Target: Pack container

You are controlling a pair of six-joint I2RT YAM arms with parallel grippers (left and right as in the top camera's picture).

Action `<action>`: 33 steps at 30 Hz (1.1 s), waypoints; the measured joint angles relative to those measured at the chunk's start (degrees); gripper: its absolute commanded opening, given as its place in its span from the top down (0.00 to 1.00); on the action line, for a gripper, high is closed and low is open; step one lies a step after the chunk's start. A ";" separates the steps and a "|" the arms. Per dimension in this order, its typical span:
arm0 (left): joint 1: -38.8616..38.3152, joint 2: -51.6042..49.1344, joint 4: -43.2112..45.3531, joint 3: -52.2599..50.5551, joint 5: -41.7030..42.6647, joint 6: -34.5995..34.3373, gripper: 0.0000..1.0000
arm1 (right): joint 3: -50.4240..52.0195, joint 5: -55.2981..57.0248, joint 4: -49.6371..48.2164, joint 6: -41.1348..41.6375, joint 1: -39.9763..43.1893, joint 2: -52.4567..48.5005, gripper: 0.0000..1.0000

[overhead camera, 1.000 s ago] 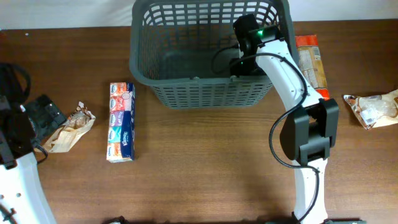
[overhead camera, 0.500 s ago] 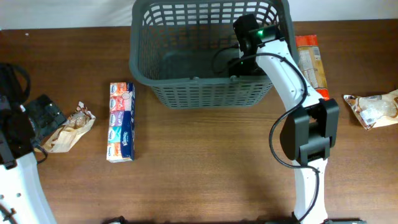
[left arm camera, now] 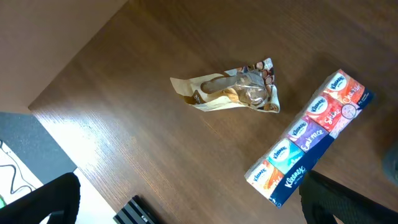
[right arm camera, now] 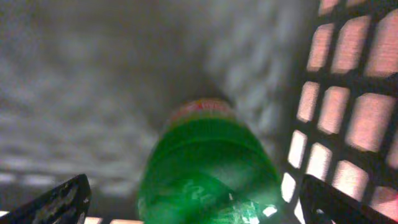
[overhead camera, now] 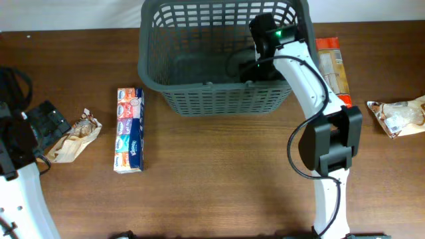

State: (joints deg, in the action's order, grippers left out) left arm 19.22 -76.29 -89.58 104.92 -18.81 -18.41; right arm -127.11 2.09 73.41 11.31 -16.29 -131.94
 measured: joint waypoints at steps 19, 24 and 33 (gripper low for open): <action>0.00 -0.02 -0.50 0.00 0.02 0.00 0.01 | -52.04 -0.15 21.90 -0.09 12.72 3.39 0.01; 0.00 -0.02 -0.17 0.00 0.02 0.00 0.01 | -52.04 -0.13 23.56 1.64 22.69 3.96 0.01; 0.00 -0.02 -0.04 0.00 0.00 0.00 0.01 | -46.49 -0.13 23.54 17.33 41.75 4.39 0.01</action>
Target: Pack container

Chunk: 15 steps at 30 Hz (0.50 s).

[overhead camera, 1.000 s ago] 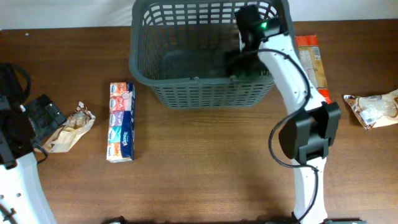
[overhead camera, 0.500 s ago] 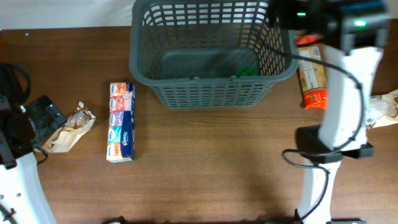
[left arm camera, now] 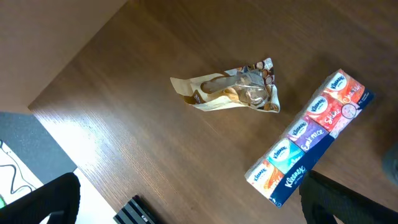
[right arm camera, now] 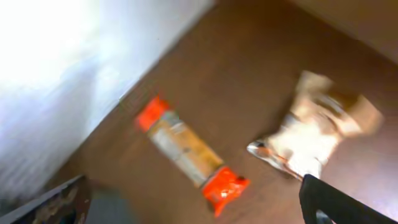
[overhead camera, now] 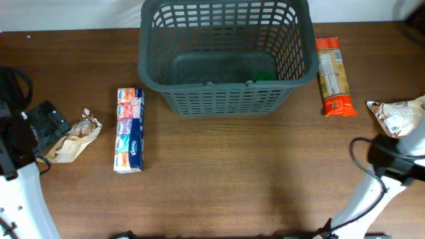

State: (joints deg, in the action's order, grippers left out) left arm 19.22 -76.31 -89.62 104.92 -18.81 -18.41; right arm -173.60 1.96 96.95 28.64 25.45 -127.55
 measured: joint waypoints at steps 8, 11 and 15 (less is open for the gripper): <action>0.00 0.00 0.76 0.00 0.00 0.00 0.01 | 18.80 -3.54 -0.87 13.44 11.26 0.31 0.01; 0.00 0.00 0.81 0.00 0.00 0.00 0.01 | 23.04 -5.31 -1.73 15.74 13.53 0.31 0.01; 0.00 -0.02 1.11 0.00 0.00 0.00 0.01 | 26.86 -6.16 -4.68 19.87 14.75 0.31 0.01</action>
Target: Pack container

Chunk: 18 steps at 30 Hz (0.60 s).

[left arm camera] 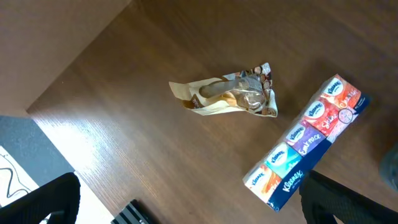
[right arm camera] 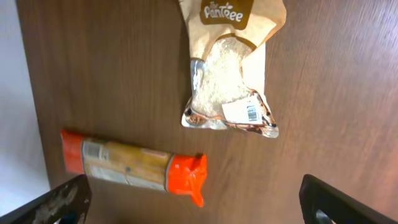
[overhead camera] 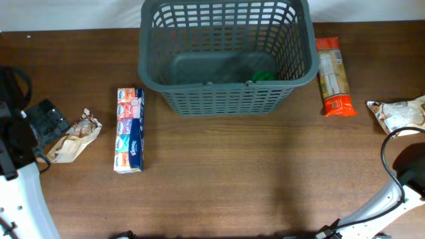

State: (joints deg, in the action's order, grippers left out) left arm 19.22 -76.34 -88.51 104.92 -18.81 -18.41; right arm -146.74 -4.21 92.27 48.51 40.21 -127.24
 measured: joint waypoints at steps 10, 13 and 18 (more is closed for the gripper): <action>0.00 0.00 0.39 0.00 0.00 0.00 0.01 | 2.54 1.66 -2.91 7.32 -0.52 -2.03 0.01; 0.00 -0.02 0.04 0.00 0.00 0.00 0.01 | 2.54 2.97 -1.86 7.93 -0.87 -4.63 0.02; 0.00 -0.02 -0.48 0.00 0.00 0.00 0.01 | 2.56 4.57 -0.39 8.28 -0.94 -9.97 0.01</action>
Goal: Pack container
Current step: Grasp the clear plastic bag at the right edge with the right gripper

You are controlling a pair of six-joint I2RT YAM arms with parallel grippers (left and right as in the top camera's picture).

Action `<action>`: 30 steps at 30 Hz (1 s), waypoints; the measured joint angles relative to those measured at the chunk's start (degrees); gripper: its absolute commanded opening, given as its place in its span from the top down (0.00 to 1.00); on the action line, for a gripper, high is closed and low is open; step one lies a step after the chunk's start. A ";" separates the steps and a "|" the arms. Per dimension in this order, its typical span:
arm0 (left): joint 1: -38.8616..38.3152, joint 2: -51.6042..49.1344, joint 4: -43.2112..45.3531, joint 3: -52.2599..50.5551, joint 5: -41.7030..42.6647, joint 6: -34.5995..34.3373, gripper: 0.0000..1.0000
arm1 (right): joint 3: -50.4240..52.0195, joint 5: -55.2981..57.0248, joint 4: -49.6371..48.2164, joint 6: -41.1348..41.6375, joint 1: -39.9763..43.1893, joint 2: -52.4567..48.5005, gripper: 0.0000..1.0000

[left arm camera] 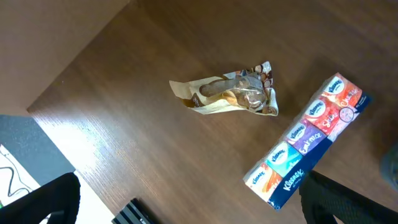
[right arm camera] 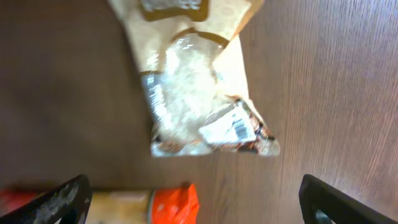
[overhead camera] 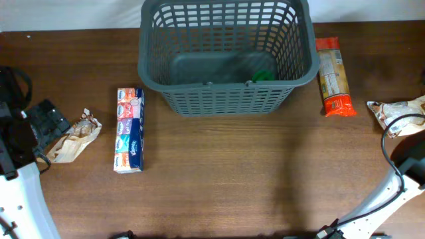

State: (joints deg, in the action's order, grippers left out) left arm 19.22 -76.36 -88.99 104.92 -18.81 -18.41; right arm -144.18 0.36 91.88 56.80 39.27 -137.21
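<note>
The grey basket point(overhead camera: 226, 99) stands at the back centre with a green bottle point(overhead camera: 263, 76) lying inside. A clear-windowed rice bag point(overhead camera: 398, 114) point(right arm camera: 199, 99) lies at the far right, with an orange-ended pack point(overhead camera: 331, 76) point(right arm camera: 168, 202) beside the basket. My right gripper point(right arm camera: 199, 208) hangs open over the rice bag, holding nothing. On the left lie a Kleenex tissue pack point(overhead camera: 129, 130) point(left arm camera: 308, 149) and a brown snack bag point(overhead camera: 74, 136) point(left arm camera: 230, 93). My left gripper point(left arm camera: 193, 211) is open above them, apart from both.
The table's left edge point(left arm camera: 68, 93) runs close to the snack bag, with grey floor beyond it. My right arm point(overhead camera: 405, 176) curves up along the table's right edge. Bare wood lies in front of the basket.
In the right wrist view the rice bag fills more of the frame and the orange-ended pack has slid to the bottom edge. The left arm and all packs are where they were.
My right gripper was inside the basket, open over the green bottle. Then the arm was out at the table's right edge, with the bottle left in the basket. It then looked down on the rice bag and orange-ended pack, and is now closer over the rice bag.
</note>
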 measured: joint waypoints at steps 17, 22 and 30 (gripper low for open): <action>0.00 0.00 -0.22 0.00 0.00 0.00 0.01 | 0.09 2.93 -1.05 -3.61 0.00 -7.13 0.01; 0.00 0.00 -0.90 0.00 0.00 0.00 0.01 | 0.09 3.32 -2.21 -4.85 0.00 -8.35 0.01; 0.00 0.00 -1.29 0.00 0.02 0.00 0.01 | 0.09 3.30 -2.84 -6.03 0.00 -10.67 0.01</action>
State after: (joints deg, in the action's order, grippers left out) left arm 19.22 -76.36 -90.28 104.92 -18.79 -18.41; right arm -144.09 3.66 89.03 50.76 39.27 -147.87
